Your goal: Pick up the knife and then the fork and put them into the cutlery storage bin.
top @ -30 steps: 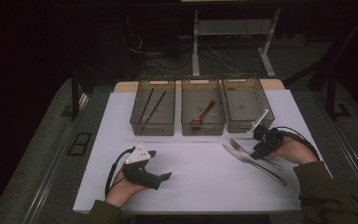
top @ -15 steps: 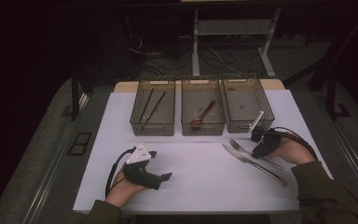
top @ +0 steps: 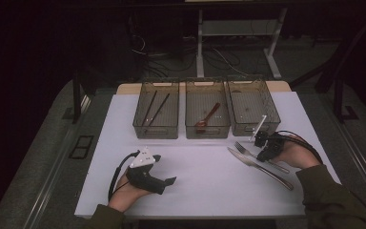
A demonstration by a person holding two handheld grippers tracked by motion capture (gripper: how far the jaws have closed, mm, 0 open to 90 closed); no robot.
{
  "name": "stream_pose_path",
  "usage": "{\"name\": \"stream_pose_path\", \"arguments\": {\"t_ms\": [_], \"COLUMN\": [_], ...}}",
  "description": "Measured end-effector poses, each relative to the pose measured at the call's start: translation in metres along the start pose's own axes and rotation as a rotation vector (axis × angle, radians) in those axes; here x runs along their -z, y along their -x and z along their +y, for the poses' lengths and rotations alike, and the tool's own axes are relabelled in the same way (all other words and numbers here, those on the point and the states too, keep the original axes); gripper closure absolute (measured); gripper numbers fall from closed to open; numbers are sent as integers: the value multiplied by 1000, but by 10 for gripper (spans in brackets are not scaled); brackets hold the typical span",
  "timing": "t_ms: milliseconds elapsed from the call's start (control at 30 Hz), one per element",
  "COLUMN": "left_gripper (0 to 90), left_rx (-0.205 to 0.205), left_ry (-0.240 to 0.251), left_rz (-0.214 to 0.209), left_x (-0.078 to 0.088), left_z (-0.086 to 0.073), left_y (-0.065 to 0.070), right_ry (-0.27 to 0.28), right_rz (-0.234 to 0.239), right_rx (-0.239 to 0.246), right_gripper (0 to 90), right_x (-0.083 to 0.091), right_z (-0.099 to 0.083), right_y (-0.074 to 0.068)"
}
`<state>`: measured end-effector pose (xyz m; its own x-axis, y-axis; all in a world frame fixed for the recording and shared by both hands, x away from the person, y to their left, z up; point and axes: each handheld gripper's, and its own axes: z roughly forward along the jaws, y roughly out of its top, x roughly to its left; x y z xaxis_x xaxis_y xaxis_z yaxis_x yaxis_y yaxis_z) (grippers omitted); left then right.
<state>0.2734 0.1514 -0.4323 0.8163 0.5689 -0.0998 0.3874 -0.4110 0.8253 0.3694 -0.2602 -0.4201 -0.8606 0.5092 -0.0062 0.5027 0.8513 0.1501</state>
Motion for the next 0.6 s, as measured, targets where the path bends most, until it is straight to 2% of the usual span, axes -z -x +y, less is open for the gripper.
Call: {"name": "stream_pose_path", "arguments": {"t_ms": [167, 467, 533, 600], "left_gripper": [32, 32, 32, 32], "left_rx": [7, -2, -4, -4], "left_ry": [2, 0, 0, 0], "left_rz": [-9, -10, -11, -12], "left_x": [0, 0, 0, 0], "left_z": [-1, 0, 0, 0], "left_y": [0, 0, 0, 0], "right_ry": [22, 131, 165, 197], "right_rz": [10, 11, 16, 28], "right_rx": [-14, -68, -87, -134], "right_gripper": [837, 837, 837, 837], "right_x": [0, 15, 17, 20], "right_z": [-3, -14, -17, -20], "right_y": [3, 10, 12, 14]}}
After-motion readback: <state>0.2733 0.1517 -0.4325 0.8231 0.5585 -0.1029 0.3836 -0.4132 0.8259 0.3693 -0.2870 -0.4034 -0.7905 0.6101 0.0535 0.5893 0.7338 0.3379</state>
